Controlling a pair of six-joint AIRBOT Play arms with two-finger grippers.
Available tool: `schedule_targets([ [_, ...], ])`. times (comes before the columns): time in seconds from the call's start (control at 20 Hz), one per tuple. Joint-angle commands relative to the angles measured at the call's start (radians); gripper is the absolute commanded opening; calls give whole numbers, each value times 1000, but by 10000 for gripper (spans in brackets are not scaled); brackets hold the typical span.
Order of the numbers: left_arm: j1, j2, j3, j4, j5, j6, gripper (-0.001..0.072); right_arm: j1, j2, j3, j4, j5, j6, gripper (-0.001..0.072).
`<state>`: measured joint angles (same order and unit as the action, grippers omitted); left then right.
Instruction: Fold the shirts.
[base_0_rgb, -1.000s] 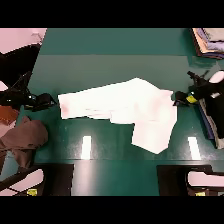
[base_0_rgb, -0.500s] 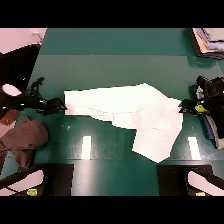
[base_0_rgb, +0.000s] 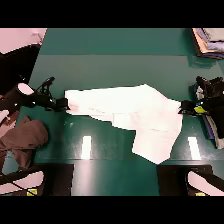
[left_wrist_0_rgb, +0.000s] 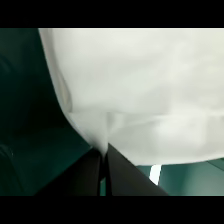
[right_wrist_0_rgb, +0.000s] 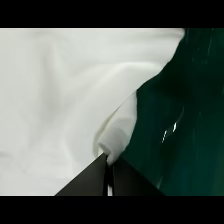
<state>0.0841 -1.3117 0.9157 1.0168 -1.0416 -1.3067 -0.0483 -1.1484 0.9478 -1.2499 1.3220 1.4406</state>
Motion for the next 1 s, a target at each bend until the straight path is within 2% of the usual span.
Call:
schedule_targets([
  [0.0,-2,71,143,39,-247,38,23,1,63,0,-9,64,1,18],
  [0.15,-2,204,291,39,-356,40,23,1,182,0,-8,129,2,18],
  [0.4,-3,308,456,38,-371,-10,23,1,306,112,2,182,60,17],
  [0.55,-3,270,451,46,-341,-13,23,1,261,193,2,200,71,17],
  [0.7,-3,143,409,41,-220,-14,24,2,120,200,3,166,71,18],
  [0.75,-3,79,407,34,-158,-14,109,2,66,200,3,117,71,19],
  [0.8,-2,18,407,13,-103,-31,467,0,7,200,27,66,71,167],
  [0.85,1,-39,415,-8,-81,-78,696,-19,-41,201,84,42,71,444],
  [0.9,4,-80,431,-16,-101,-105,634,-45,-79,202,169,45,65,468],
  [0.95,15,-105,444,-14,-139,-98,616,-68,-98,201,246,59,34,467],
])
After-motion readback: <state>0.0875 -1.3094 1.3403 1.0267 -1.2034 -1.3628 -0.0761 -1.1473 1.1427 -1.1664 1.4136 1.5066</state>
